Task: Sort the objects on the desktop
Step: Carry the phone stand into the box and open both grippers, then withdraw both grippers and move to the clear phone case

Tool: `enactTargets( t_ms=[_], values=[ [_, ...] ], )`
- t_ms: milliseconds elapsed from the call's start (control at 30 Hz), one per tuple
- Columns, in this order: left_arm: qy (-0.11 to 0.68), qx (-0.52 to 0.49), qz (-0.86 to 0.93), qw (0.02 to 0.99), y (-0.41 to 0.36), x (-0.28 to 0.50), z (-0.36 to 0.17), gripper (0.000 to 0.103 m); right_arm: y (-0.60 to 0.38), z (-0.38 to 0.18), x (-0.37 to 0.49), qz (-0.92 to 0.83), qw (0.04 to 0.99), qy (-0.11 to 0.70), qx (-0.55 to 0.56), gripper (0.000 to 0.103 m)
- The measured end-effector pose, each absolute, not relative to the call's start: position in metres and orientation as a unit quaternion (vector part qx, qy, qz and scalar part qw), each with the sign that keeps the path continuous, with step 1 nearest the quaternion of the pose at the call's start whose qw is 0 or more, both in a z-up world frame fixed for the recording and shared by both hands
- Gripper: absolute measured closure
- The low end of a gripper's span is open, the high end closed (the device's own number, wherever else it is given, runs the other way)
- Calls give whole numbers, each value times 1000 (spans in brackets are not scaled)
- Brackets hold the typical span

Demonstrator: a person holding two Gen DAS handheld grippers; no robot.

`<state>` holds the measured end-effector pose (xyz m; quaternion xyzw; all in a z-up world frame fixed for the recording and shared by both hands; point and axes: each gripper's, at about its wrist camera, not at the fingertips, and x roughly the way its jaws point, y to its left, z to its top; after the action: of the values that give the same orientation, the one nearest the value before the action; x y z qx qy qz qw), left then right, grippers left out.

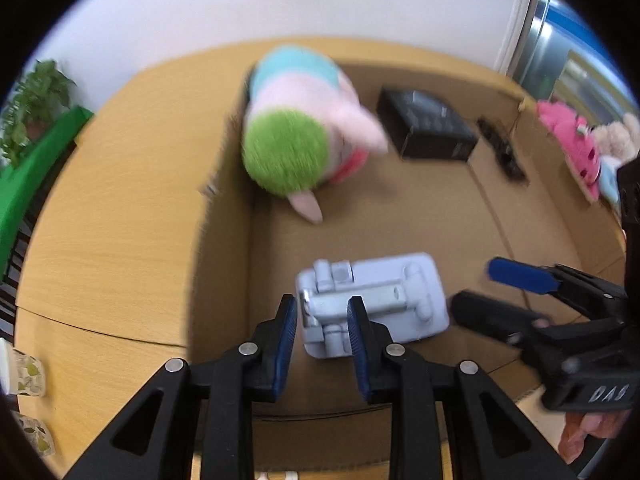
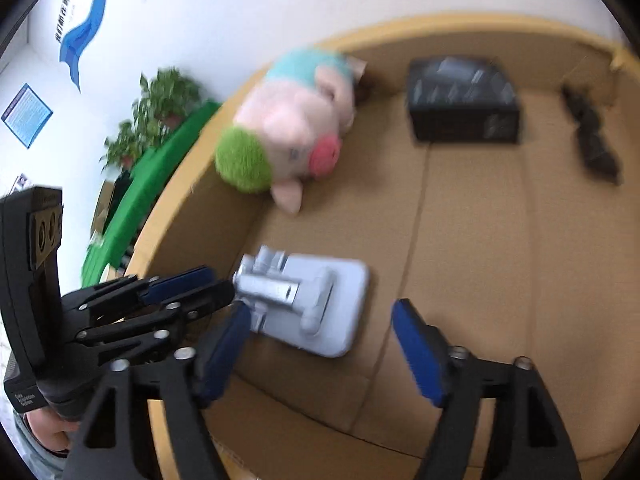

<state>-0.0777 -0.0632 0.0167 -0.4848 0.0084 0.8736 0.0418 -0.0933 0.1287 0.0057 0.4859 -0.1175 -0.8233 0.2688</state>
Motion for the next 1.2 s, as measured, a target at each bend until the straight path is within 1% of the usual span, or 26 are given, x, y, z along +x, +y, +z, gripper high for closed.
enactTargets(
  t_ms=[33,67,100,133,167,200,233,333,467,567,733,1033,1200],
  values=[
    [10,-467,883,38,-64,-71,26,76,134,15,-88,-835,263,-115,470,25],
    [12,-448,893,32,-65,-64,36,70,139,25,-83,-847,256,-107,453,21],
    [13,-427,904,27,-65,-55,47,60,145,37,-75,-864,245,-93,431,14],
    [11,-404,914,25,-65,-45,58,54,152,48,-65,-878,232,-75,412,10],
    [5,-378,925,23,-63,-34,70,38,157,58,-53,-893,214,-53,391,0],
    [-6,-351,936,23,-61,-22,80,23,165,67,-37,-910,195,-31,365,0],
    [-21,-319,947,27,-57,-10,90,20,174,75,-21,-923,172,-14,343,0],
    [-49,-241,967,65,-34,22,110,20,194,87,10,-938,130,2,320,0],
    [-24,-214,971,107,4,37,116,20,216,99,35,-947,95,16,307,0],
    [-21,-210,970,119,16,45,115,20,228,105,45,-950,84,18,299,0],
    [-39,-217,968,121,18,53,116,20,227,107,55,-953,76,29,290,0],
    [-28,-215,972,93,9,58,112,20,215,102,57,-953,86,34,288,0],
    [-31,-221,972,74,-9,60,105,20,206,95,54,-949,93,35,299,0]
  ],
)
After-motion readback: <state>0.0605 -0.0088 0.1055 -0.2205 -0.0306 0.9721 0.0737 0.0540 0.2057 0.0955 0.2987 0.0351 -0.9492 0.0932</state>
